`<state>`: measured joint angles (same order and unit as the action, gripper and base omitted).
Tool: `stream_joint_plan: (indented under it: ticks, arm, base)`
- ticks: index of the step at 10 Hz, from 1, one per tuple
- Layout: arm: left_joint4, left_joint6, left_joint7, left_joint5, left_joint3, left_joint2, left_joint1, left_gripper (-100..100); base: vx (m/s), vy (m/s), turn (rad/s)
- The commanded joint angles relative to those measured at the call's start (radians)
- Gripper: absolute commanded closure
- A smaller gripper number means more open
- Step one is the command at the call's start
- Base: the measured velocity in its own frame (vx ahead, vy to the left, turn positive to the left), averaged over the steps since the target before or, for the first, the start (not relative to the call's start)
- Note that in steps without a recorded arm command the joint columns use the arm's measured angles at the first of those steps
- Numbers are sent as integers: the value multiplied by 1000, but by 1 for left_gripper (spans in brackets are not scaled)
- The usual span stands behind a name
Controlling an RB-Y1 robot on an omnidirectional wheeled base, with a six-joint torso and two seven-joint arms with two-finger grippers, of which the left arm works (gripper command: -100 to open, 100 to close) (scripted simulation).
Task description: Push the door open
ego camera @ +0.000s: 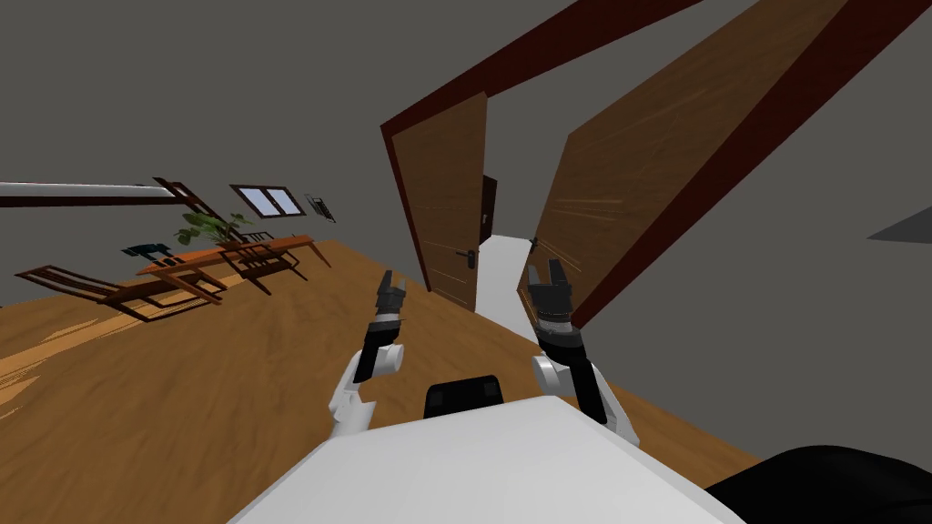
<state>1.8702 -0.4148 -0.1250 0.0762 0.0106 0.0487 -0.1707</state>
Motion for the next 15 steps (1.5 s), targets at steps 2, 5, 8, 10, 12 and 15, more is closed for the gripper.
stream_joint_plan:
  ticks: [2, 5, 8, 10, 12, 15]
  arm:
    - [-59, -6, 0, -3, 5, 5, 31, -100]
    - [-166, -12, 0, -8, 19, 12, 91, -100]
    - [-239, -15, 1, -11, 29, 16, 132, -100]
    - [-311, -19, 1, -15, 38, 18, 173, -100]
    - [-350, -21, 1, -17, 43, 19, 194, -100]
    - [-425, -25, 1, -20, 52, 19, 235, -100]
  base:
    - [60, 25, -60]
    - [73, 21, -73]
    - [90, 36, -66]
    - [63, 29, -67]
    - [65, 36, -67]
    - [63, 20, -55]
